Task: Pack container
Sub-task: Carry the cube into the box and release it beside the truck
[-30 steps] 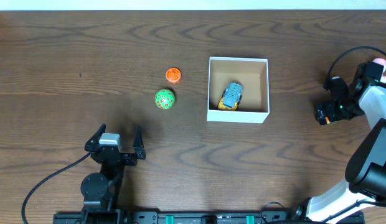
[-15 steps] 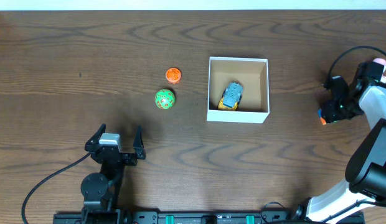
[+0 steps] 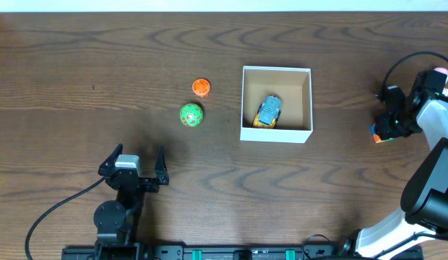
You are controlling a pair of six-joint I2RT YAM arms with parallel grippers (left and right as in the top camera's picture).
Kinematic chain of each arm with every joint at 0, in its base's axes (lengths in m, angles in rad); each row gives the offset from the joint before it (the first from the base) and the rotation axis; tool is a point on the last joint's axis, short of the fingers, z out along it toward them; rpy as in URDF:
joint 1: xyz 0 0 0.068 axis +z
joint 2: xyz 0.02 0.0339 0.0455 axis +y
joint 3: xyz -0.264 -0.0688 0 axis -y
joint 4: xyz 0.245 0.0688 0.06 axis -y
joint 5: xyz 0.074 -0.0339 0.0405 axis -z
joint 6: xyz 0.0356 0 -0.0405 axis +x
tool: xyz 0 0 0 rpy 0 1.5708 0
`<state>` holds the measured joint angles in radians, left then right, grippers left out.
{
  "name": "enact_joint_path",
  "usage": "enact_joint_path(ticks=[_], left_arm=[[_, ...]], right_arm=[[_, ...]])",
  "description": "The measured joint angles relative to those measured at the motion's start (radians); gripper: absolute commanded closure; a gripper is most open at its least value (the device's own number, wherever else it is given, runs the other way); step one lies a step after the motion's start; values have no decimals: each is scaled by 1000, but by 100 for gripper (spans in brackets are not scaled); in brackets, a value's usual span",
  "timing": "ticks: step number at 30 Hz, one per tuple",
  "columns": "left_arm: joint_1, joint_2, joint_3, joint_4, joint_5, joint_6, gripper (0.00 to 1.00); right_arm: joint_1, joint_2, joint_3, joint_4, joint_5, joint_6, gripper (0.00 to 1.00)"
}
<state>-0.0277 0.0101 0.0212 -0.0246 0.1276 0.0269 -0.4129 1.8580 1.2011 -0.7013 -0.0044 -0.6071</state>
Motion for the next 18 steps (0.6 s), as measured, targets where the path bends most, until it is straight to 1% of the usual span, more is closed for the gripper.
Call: enact_joint_path(ticks=[6, 9, 13, 18], left_arm=[[0, 0, 0, 0, 0, 0, 2], [0, 0, 0, 0, 0, 0, 2], [0, 0, 0, 0, 0, 0, 2], [0, 0, 0, 0, 0, 0, 2]], right_arm=[[36, 0, 21, -18, 4, 6, 57], [82, 0, 80, -53, 5, 12, 57], [170, -4, 216, -101, 7, 22, 56], [320, -36, 392, -147, 7, 37, 53]])
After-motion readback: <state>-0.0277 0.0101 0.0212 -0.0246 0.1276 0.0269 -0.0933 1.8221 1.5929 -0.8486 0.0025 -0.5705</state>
